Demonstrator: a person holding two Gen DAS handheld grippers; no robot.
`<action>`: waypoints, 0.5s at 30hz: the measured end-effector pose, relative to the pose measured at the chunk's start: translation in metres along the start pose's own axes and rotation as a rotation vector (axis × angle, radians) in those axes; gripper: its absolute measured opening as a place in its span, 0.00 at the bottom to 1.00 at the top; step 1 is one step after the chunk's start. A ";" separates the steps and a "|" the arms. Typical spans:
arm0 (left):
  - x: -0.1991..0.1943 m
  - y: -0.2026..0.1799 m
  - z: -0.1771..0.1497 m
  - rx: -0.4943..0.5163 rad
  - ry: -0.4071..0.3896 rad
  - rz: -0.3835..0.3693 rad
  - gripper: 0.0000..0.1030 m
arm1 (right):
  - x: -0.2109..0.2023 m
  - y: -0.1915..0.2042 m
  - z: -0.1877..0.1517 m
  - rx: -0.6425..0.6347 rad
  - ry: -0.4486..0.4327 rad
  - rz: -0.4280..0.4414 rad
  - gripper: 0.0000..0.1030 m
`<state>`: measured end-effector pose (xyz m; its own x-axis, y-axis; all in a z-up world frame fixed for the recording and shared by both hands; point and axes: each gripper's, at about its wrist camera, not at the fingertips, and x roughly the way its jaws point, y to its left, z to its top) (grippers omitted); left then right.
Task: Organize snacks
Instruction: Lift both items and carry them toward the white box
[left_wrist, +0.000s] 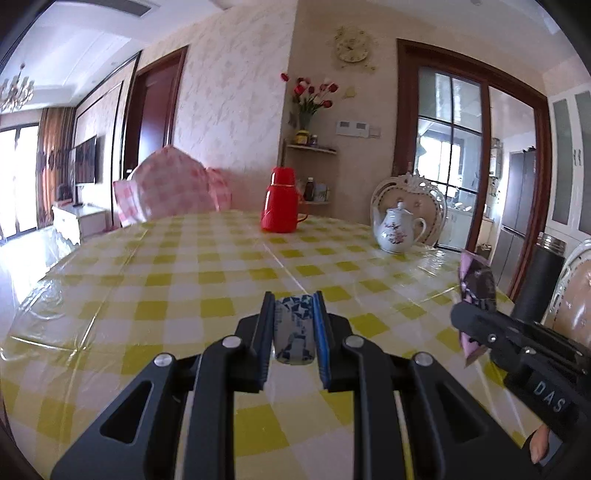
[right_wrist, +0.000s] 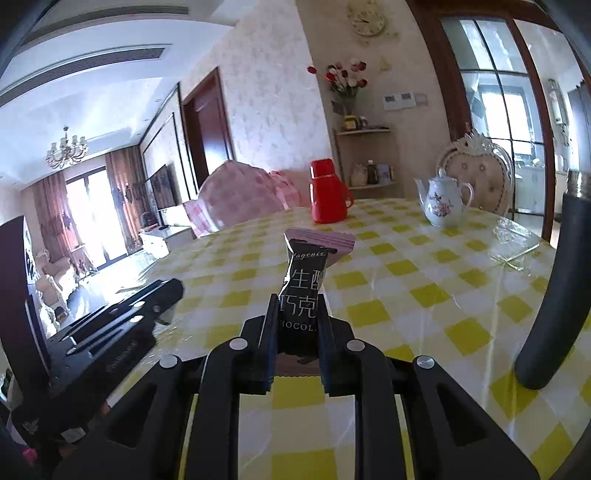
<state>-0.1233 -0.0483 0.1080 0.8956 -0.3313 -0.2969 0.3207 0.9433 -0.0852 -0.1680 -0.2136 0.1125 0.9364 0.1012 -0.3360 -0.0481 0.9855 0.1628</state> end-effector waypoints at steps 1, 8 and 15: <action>-0.004 -0.001 0.000 0.002 -0.002 -0.007 0.20 | -0.005 0.005 -0.002 -0.006 -0.002 0.002 0.18; -0.037 0.008 -0.005 0.022 -0.004 0.010 0.20 | -0.019 0.025 -0.009 -0.031 0.011 0.035 0.18; -0.071 0.040 -0.010 0.010 -0.010 0.070 0.20 | -0.028 0.067 -0.014 -0.083 0.032 0.104 0.18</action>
<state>-0.1766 0.0129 0.1162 0.9190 -0.2644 -0.2924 0.2600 0.9641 -0.0547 -0.2024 -0.1480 0.1197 0.9132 0.2064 -0.3513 -0.1742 0.9772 0.1212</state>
